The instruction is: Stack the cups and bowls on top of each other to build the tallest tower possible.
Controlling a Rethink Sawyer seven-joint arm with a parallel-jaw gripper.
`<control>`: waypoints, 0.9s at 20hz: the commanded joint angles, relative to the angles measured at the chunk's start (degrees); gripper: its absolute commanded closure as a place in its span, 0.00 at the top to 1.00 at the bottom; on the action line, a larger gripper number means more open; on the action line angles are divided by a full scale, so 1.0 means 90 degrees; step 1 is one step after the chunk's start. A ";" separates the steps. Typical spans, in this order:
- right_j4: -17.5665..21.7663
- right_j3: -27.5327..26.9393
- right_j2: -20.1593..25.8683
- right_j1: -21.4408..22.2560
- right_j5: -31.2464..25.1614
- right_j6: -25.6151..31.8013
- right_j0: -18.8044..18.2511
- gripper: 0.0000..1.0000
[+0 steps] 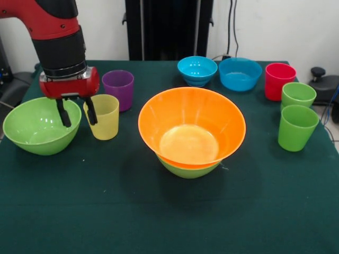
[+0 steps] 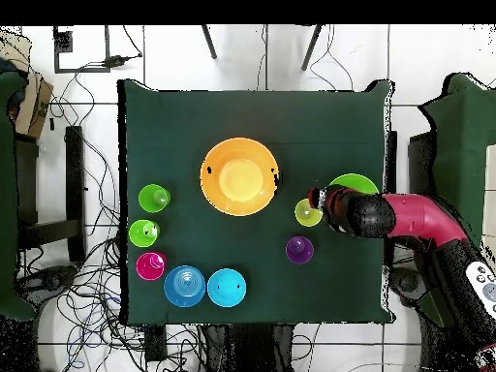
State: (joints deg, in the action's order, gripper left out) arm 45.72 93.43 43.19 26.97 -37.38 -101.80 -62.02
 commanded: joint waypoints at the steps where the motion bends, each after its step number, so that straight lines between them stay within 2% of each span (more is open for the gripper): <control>1: 0.0477 -0.0030 -0.0054 0.0339 -0.0490 0.2092 0.0000 1.00; 4: 0.0451 0.0163 -0.0071 0.0490 -0.0488 0.2020 -0.0062 1.00; 8: 0.0631 0.0243 -0.0167 0.0526 -0.0102 0.1669 -0.0055 1.00; 18: 0.0797 -0.0128 -0.0281 0.0163 0.0017 0.1555 0.0071 1.00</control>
State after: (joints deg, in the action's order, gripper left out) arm 46.01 93.62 43.14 30.96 -37.39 -101.80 -63.56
